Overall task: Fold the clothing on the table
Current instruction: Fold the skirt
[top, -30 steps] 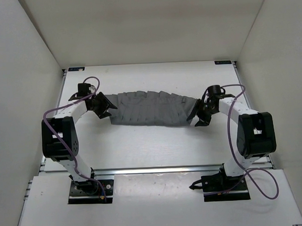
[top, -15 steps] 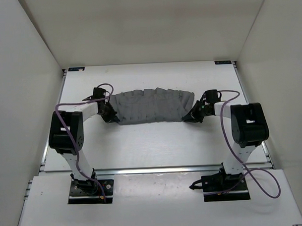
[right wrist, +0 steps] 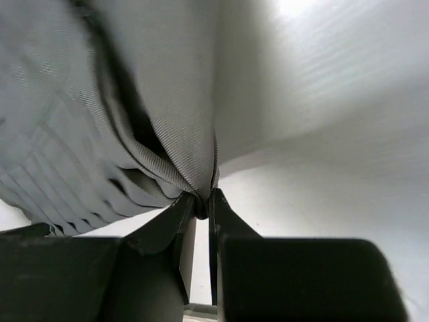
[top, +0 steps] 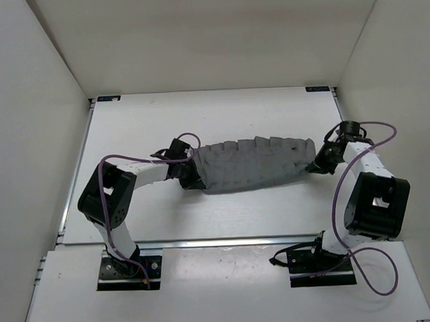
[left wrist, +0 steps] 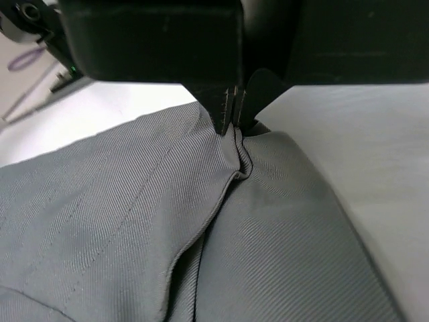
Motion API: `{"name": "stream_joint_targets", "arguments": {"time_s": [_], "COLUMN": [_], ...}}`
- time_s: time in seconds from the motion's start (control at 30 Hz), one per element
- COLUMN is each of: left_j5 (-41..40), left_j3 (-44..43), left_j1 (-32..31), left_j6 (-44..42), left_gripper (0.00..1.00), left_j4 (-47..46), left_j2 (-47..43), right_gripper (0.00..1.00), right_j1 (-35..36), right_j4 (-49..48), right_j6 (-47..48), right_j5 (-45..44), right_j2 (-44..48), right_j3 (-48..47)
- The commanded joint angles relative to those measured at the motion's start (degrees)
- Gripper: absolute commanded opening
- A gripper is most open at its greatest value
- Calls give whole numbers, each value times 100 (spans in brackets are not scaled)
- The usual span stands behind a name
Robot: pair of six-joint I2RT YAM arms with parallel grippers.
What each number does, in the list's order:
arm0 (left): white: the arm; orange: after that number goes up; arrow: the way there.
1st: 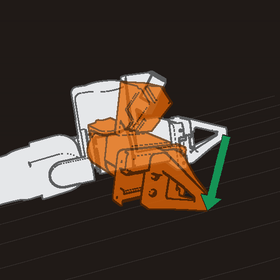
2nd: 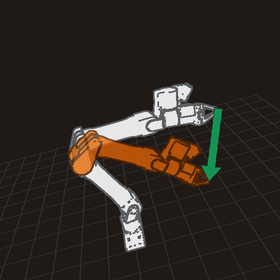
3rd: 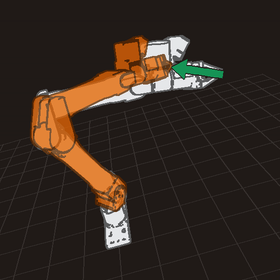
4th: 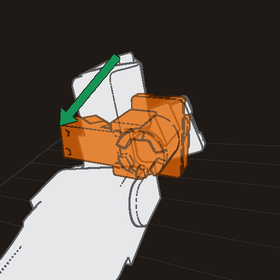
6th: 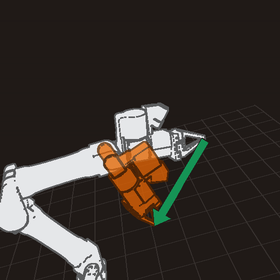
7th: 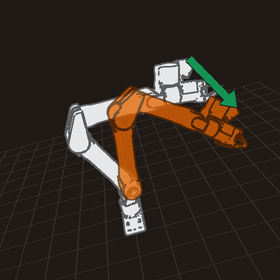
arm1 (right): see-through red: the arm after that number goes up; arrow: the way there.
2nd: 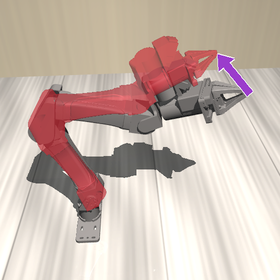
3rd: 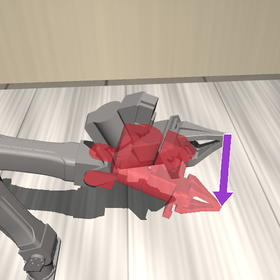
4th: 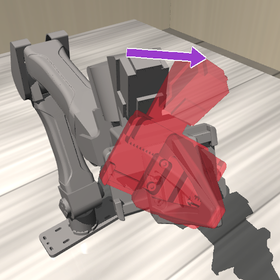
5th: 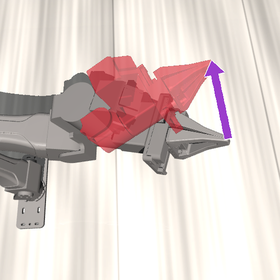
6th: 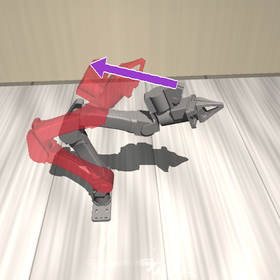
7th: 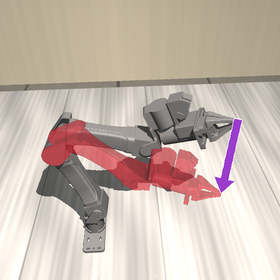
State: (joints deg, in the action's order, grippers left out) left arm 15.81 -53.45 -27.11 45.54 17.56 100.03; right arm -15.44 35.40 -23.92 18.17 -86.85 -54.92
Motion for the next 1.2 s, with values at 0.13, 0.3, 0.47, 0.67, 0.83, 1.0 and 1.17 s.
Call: {"name": "stream_joint_targets", "arguments": {"time_s": [0.13, 0.3, 0.47, 0.67, 0.83, 1.0, 1.17], "left_j5": [80, 53, 54, 97, 185, 141, 474], "left_j3": [-130, -130, 10, 370, 958, 1257, 1486], "left_j1": [-198, -92, 30, 233, 539, 1260, 1954], "left_j6": [693, 746, 649, 465, 728, 992, 1211], "left_gripper": [0, 0, 2, 8, 29, 39, 42], "left_j4": [-253, -254, -200, -104, -376, -429, -517], "left_j2": [351, 219, 149, -97, -782, -1958, -2803], "right_gripper": [0, 0, 0, 0, 0, 1, 35], "right_j1": [2312, 4352, 5560, 6149, 6132, 6123, 6351], "right_j4": [864, 459, 371, 292, 380, 372, 143], "right_j6": [276, -121, -86, -279, -482, -447, -403], "right_j5": [-508, -508, -560, -666, -850, -860, -912], "right_j2": [187, -832, -2509, -3434, -3620, -3094, -2014], "right_j3": [-2020, -2883, -3700, -3623, -3482, -3386, -2982]}}
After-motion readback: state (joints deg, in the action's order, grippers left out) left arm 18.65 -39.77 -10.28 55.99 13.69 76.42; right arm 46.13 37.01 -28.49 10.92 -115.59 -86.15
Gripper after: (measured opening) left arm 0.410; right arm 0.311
